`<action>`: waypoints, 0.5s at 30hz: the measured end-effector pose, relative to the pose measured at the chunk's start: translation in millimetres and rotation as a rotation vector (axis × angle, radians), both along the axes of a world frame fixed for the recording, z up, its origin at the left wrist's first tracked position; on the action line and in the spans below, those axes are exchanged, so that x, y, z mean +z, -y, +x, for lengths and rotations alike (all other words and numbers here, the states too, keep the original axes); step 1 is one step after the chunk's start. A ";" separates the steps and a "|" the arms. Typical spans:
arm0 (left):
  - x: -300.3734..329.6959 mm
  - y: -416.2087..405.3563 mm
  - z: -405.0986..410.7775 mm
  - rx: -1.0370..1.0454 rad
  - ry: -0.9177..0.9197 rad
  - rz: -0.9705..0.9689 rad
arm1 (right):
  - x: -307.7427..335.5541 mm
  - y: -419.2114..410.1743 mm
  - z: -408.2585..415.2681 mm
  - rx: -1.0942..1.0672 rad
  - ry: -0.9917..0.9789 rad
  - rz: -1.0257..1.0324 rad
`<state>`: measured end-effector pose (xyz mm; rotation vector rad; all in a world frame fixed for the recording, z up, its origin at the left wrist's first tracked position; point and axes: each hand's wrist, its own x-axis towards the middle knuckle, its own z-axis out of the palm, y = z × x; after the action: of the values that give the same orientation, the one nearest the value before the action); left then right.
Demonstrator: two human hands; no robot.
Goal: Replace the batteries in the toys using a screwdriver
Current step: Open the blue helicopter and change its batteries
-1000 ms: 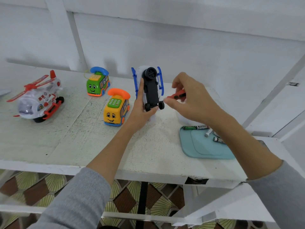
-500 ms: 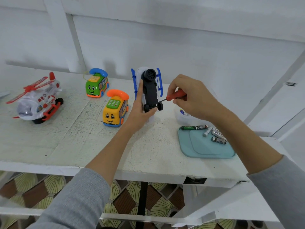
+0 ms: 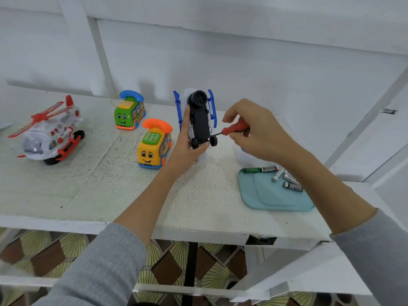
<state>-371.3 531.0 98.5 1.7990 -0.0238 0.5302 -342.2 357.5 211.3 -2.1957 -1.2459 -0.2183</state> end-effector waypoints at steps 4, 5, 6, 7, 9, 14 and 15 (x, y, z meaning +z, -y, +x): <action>-2.9 -2.7 2.5 0.006 -0.017 -0.017 | -1.7 -0.9 4.7 -0.120 -0.092 -0.115; -2.9 -2.3 2.5 0.011 -0.015 -0.007 | -2.5 -0.8 5.8 -0.122 -0.070 -0.081; -2.4 -1.7 2.1 0.015 -0.013 0.003 | -2.4 -0.4 6.2 -0.114 -0.042 -0.032; -1.8 -1.4 1.9 0.013 -0.011 0.006 | -2.4 0.1 6.9 -0.104 -0.022 0.011; -0.8 -1.2 1.4 0.005 -0.011 0.012 | -0.4 2.0 7.9 -0.088 -0.014 0.050; -0.3 0.7 0.7 -0.002 -0.008 0.026 | 5.3 3.5 7.6 0.005 -0.046 0.052; -0.4 0.1 0.6 0.001 -0.009 0.019 | 5.4 2.0 7.6 0.019 -0.041 0.030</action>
<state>-370.7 531.0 98.1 1.8202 -0.0221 0.5244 -334.6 355.5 216.7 -2.1512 -1.2333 -0.1819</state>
